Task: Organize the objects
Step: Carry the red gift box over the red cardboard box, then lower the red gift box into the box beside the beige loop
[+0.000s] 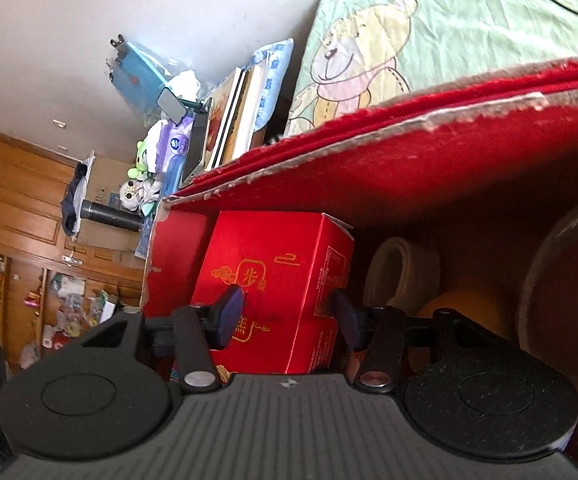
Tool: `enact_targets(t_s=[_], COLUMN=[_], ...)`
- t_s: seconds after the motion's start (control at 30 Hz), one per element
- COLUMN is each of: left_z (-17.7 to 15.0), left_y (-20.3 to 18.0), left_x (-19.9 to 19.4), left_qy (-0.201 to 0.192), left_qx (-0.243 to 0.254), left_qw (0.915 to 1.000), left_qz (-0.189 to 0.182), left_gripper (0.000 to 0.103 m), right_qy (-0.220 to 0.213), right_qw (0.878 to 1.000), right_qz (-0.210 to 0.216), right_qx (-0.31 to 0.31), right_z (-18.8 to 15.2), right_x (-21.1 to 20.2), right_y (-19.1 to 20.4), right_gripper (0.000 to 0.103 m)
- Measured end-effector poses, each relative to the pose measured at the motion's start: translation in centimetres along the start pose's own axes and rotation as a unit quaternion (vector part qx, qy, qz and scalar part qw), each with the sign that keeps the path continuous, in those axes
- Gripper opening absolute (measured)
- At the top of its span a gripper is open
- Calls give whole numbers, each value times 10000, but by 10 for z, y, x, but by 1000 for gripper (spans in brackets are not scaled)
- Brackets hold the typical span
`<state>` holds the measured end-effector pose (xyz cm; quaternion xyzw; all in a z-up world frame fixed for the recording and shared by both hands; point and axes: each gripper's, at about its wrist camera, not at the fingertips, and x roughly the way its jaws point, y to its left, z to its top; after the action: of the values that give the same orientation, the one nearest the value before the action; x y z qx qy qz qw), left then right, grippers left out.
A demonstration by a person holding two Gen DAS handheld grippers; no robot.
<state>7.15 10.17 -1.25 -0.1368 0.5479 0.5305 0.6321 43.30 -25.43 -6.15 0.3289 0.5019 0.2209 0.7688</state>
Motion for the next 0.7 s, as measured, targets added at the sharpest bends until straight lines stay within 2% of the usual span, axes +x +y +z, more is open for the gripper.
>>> enact_targets(t_s=[0.17, 0.47, 0.7], left_z=[-1, -3, -3], left_y=[0, 4, 4], left_x=[-1, -2, -4], left_qy=[-35, -58, -97], left_qx=[100, 136, 155], left_qw=[9999, 9999, 9998], left_qz=[5, -41, -14], left_gripper=[83, 86, 86], right_qy=[-57, -97, -385], right_qw=[9972, 9982, 9983], right_qz=[-493, -420, -284], right_qx=[-553, -414, -346], right_z=[-6, -3, -2], right_x=[3, 3, -5], right_y=[12, 4, 3], right_gripper=[54, 54, 54])
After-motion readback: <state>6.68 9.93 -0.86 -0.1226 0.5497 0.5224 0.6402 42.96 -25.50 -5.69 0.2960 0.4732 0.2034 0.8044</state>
